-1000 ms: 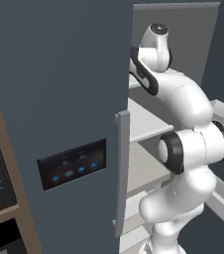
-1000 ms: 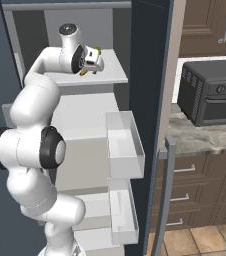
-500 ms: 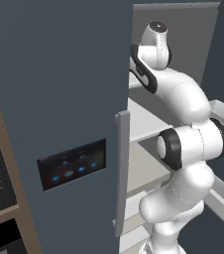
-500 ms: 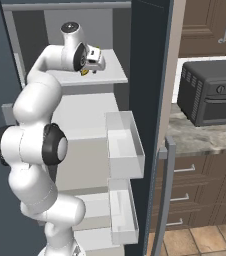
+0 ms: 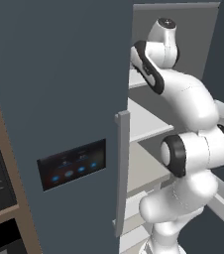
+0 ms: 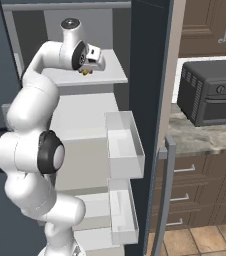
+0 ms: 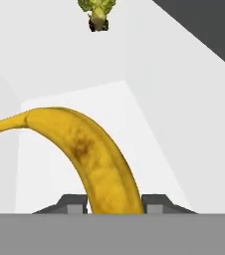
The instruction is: Pick up the kiwi and banana from the fridge and place one fruit on each plate on the dining counter.
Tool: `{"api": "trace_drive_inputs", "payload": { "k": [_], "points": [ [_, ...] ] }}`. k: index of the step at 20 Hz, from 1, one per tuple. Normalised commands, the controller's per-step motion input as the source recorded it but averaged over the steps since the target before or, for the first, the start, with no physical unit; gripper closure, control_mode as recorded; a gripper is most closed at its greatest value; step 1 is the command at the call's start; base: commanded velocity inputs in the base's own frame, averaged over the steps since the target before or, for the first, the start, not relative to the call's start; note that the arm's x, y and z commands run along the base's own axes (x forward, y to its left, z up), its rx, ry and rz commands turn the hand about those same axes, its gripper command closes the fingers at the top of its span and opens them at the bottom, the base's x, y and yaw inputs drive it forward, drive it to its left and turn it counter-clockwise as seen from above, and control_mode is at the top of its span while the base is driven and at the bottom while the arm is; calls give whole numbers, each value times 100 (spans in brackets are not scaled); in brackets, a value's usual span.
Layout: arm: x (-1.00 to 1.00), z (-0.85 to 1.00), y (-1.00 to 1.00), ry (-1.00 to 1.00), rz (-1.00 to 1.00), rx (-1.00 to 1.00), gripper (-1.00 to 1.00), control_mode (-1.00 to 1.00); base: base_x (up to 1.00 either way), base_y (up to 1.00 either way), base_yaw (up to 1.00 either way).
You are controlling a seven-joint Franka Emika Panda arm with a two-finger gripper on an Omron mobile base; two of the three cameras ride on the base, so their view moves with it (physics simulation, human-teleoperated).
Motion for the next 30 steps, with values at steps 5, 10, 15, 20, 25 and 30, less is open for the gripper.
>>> {"api": "trace_drive_inputs", "payload": {
  "k": [5, 10, 15, 20, 25, 30],
  "points": [
    [-99, 0, -3, -21, 0, 11, 100, -100, 0, 0, 0],
    [-100, 20, -3, -15, -2, 10, 100, -100, 0, 0, 0],
    [-100, 41, -5, -13, -1, 4, 100, -100, 0, 0, 0],
    [-100, 24, 0, -1, -4, 3, 100, -100, 0, 0, 0],
    [-100, 23, 0, 0, -4, 3, 100, -100, 0, 0, 0],
    [-100, 12, 0, 2, -3, 1, 100, -100, 0, 0, 0]
  ]
}}
